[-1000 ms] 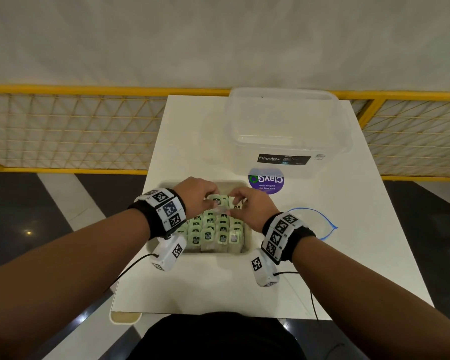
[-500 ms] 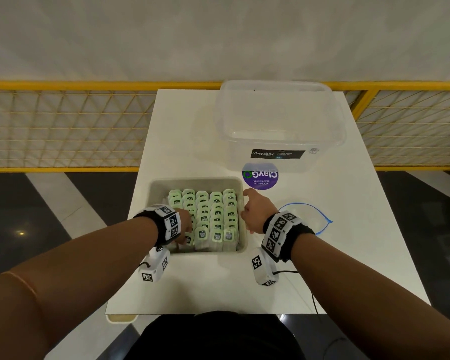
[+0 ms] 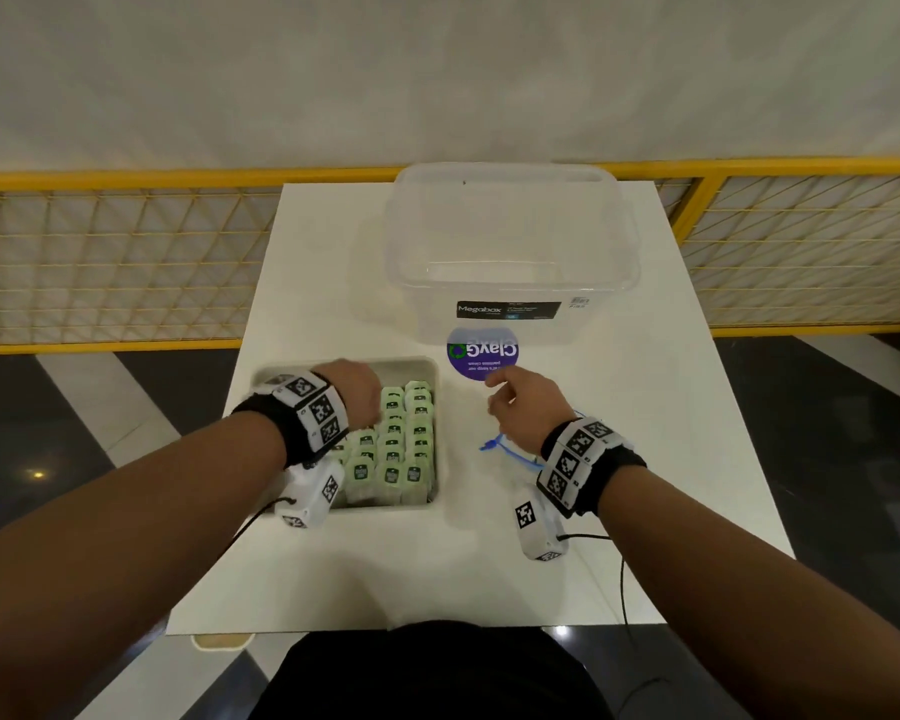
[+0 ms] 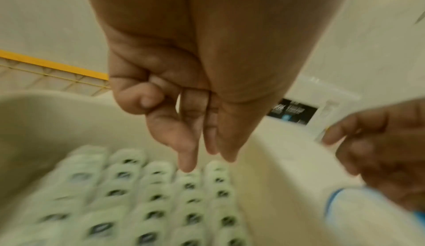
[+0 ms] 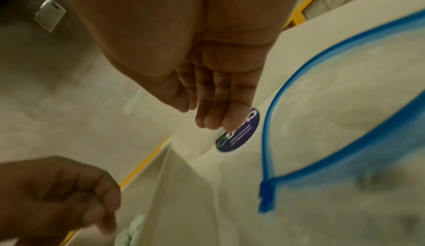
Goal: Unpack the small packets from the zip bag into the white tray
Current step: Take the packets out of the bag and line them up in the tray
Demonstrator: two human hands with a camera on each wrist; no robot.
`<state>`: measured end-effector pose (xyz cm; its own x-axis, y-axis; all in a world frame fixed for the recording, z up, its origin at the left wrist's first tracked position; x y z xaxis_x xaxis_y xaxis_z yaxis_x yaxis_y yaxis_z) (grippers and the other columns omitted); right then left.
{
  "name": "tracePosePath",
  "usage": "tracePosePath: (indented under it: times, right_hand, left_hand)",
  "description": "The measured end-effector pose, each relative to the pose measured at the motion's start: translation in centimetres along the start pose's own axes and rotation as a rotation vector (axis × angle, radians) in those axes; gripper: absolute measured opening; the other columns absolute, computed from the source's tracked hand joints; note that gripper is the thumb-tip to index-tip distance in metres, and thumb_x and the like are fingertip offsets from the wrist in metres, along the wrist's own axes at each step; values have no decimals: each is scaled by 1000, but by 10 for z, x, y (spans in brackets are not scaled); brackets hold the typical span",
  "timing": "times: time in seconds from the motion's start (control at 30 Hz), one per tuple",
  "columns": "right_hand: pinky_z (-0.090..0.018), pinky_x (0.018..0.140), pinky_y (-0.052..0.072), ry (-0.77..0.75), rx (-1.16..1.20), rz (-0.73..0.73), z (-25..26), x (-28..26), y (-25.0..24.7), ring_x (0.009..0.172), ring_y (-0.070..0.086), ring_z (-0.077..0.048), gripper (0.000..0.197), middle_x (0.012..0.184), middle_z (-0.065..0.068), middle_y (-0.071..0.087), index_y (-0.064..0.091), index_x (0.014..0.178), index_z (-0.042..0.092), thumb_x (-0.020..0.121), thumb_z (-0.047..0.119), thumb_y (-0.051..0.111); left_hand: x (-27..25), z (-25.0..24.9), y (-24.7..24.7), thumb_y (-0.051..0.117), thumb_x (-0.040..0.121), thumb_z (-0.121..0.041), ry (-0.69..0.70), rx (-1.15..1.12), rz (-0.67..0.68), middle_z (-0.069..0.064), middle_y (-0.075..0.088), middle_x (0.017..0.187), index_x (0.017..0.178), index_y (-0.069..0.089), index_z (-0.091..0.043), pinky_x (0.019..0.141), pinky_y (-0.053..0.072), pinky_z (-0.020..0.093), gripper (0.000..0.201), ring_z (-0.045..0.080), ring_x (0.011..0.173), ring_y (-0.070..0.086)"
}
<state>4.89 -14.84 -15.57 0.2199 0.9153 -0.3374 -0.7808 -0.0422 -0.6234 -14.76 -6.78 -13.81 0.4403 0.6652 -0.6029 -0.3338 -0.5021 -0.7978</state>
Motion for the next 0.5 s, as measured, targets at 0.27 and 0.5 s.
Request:
tracePosePath:
  times: [0.27,0.5]
  right_hand:
    - [-37,85,42,31,-570,48,-66,-13,-55,104,53,-23,18,104,7,64,61,100,32,83,28,58]
    - [-40,94,41,-8,-714,239,-114,-24,-30,118,43,-25,54,125,0,51,52,123,29,75,46,70]
  left_hand:
    - [6,-149,-45,59,90,-21,248,-386,-196,-1,71,105,103,71,-18,90,48,27,18,18,98,64]
    - [42,-213,21,62,88,-17,267,-348,-57,1,71,109,108,73,-16,86,41,18,23,20,102,64]
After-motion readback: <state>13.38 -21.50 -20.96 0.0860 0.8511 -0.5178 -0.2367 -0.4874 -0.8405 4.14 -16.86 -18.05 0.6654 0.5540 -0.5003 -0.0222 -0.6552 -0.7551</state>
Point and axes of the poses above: each hand's wrist, its own x-axis towards the middle knuckle, its own y-axis out of the palm, z = x × y, the point moved 10 cm from there along x, towards the middle knuckle
